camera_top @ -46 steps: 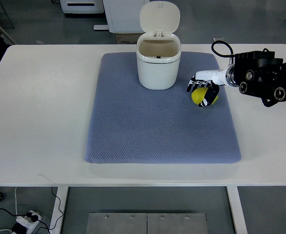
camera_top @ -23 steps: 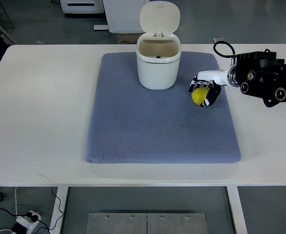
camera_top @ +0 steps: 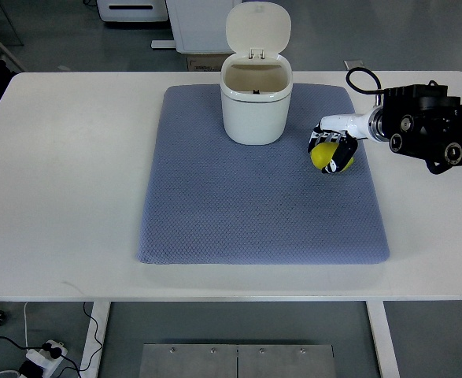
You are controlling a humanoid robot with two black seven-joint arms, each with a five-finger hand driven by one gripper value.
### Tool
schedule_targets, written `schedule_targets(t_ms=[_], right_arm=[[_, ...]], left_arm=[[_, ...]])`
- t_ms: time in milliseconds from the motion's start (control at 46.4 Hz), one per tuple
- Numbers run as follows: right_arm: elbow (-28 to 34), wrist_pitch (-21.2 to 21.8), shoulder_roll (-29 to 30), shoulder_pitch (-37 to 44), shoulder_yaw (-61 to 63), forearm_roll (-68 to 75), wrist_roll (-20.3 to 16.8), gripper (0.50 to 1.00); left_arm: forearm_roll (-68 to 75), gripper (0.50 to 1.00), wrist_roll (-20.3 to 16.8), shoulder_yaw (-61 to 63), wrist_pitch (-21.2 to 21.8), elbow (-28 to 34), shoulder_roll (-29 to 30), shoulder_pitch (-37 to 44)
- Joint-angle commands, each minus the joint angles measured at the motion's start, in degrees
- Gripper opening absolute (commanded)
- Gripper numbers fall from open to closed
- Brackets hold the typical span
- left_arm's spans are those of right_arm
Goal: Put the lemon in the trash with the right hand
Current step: 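Close the right hand fingers around the lemon, then lift the lemon with the right hand and carry it over the bin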
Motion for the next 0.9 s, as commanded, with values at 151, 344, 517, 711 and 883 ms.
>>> schedule_targets(t_ms=[151,344,517,711,883], right_arm=[[-0.03,0.02,0.00,-0.54,0.01,-0.08,0.32,0.606],[-0.20,-0.07,0.00,-0.72,0.01,-0.17,0.24,0.514],[-0.64,0.02,0.00,-0.54,0.01,-0.17,0.94,0.500],[-1.08,0.10,-0.70,0.69,0.09,0.18,1.11,0.500],[-1.08,0.98,-3.33,4.03,0.09,1.05,1.55,0.500]], left_arm=[[0.00,1.000,0.00,0.00,0.00,0.00,0.00,0.00],[0.00,1.000,0.00,0.00,0.00,0.00,0.00,0.00],[0.00,1.000,0.00,0.00,0.00,0.00,0.00,0.00],[0.00,1.000,0.00,0.00,0.00,0.00,0.00,0.00],[0.00,1.000,0.00,0.00,0.00,0.00,0.00,0.00]])
